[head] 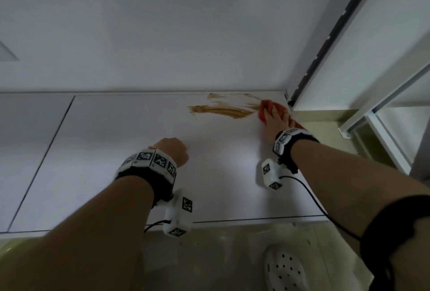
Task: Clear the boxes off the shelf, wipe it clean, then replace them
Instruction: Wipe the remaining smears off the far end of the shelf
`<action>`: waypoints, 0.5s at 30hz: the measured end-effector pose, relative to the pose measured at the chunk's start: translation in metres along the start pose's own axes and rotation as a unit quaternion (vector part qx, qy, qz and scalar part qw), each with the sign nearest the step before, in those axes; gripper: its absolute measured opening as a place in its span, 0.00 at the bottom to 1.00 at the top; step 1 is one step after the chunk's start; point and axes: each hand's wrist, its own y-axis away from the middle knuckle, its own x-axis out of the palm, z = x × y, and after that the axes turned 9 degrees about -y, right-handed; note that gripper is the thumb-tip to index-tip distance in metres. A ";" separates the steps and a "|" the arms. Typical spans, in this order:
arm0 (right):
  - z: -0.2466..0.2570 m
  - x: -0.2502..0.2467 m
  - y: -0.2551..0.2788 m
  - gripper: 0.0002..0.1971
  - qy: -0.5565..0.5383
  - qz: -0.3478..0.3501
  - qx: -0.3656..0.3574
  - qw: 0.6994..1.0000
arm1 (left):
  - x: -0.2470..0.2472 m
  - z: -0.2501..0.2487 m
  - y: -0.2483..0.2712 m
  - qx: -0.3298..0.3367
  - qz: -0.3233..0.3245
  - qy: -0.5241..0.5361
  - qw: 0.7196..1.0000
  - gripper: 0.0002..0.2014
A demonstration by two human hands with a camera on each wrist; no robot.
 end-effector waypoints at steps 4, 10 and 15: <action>-0.012 -0.007 -0.006 0.33 -0.020 -0.006 0.012 1.000 | -0.004 0.001 0.007 0.012 -0.001 -0.044 0.999 0.21; -0.015 0.008 0.029 0.32 -0.049 -0.020 0.076 0.996 | -0.006 0.000 0.009 0.024 0.013 -0.048 0.998 0.21; 0.005 0.032 0.042 0.34 0.007 -0.007 -0.021 1.000 | -0.003 -0.001 -0.002 0.033 0.008 -0.038 0.999 0.19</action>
